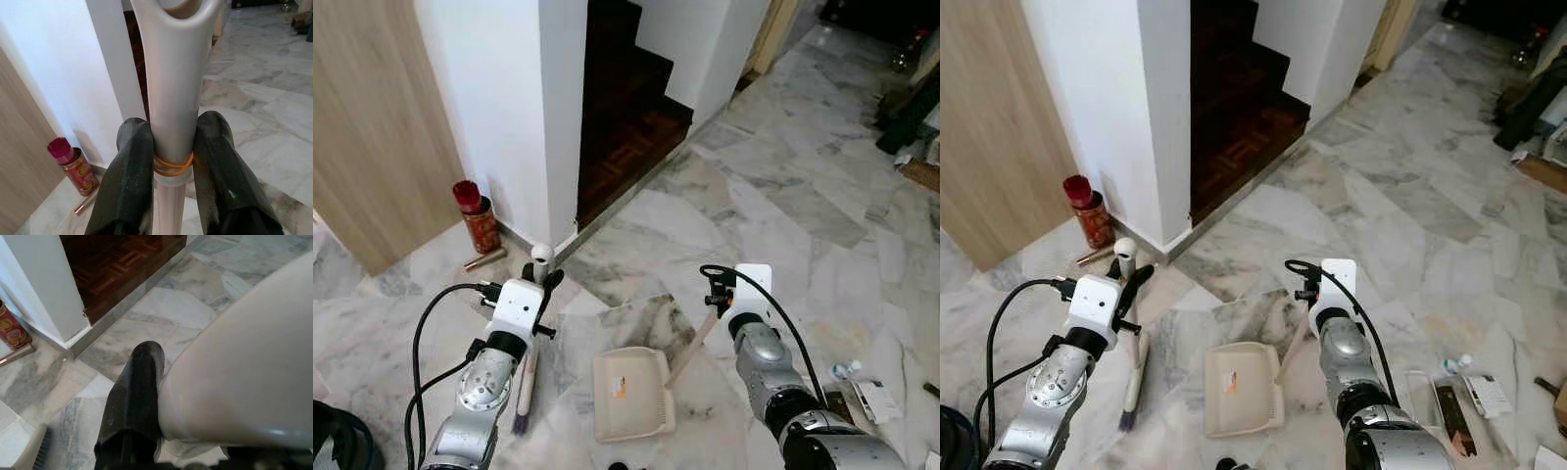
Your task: Sweep floor
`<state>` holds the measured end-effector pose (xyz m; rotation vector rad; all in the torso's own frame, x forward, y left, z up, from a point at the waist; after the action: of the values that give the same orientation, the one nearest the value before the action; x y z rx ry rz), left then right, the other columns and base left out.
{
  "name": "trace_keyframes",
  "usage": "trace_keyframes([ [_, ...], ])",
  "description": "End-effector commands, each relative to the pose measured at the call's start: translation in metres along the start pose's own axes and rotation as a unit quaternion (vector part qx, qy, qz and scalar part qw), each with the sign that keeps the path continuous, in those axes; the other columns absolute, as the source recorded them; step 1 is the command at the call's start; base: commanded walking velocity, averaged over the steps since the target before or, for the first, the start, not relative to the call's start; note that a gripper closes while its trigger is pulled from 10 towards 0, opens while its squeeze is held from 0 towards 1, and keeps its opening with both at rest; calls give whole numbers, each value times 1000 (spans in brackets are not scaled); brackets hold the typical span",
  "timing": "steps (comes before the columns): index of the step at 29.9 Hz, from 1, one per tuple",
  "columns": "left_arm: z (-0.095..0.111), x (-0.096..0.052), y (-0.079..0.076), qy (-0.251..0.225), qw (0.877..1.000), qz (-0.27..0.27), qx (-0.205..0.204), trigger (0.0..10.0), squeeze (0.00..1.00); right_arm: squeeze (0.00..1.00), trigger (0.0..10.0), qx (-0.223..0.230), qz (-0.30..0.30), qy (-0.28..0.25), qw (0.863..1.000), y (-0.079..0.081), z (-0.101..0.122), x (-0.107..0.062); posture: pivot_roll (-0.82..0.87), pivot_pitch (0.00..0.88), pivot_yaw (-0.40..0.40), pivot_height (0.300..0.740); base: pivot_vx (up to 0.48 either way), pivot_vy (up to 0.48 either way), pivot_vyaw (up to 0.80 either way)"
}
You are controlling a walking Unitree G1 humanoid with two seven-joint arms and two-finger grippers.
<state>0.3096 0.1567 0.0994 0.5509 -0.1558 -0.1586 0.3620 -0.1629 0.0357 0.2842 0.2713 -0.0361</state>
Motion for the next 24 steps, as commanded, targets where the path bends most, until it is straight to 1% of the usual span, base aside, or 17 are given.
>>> trace_keyframes([
  [1,4,3,2,-11,1000,10,-1,10000,0,0,10000,-6,6,-29,1000,2,14,3,75,44,-124,740,0,-307,-769],
  [3,5,3,1,-13,1000,8,-6,10000,0,0,10000,-7,7,-29,1000,2,14,2,75,35,-125,740,0,-319,-769],
  [5,5,3,-1,-12,1000,7,-12,10000,0,0,10000,-7,7,-29,1000,1,14,2,76,30,-126,740,0,0,-769],
  [13,5,4,-1,-16,1000,7,-2,10000,0,0,10000,-7,7,-34,999,1,16,3,78,5,-129,740,0,0,-769],
  [14,6,5,-1,-17,1000,7,-1,10000,0,0,10000,-7,6,-34,999,1,16,3,78,0,-129,740,0,-345,-769],
  [16,6,6,-1,-18,1000,6,-3,10000,0,0,10000,-8,6,-35,999,0,16,3,78,0,-127,740,0,-343,-769],
  [18,6,6,-1,-17,1000,7,-9,10000,0,0,10000,-8,5,-36,999,0,17,2,76,0,-122,740,0,0,-769],
  [24,5,9,-3,-20,1000,-1,-8,10000,0,0,10000,-4,0,-44,999,-2,19,2,69,0,-109,740,0,0,-769],
])
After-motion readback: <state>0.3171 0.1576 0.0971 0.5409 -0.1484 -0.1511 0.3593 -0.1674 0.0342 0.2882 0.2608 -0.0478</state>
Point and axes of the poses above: a point about 5 cm out from each wrist's last joint towards the gripper, its own x axis pointing out of the wrist towards the gripper, its own z axis along the axis of the wrist's last joint, y = z × x, the point moved 3 cm from there along x, pointing out of the wrist towards the gripper, and after that the axes turned 14 degrees about x, right-handed, at the moved point
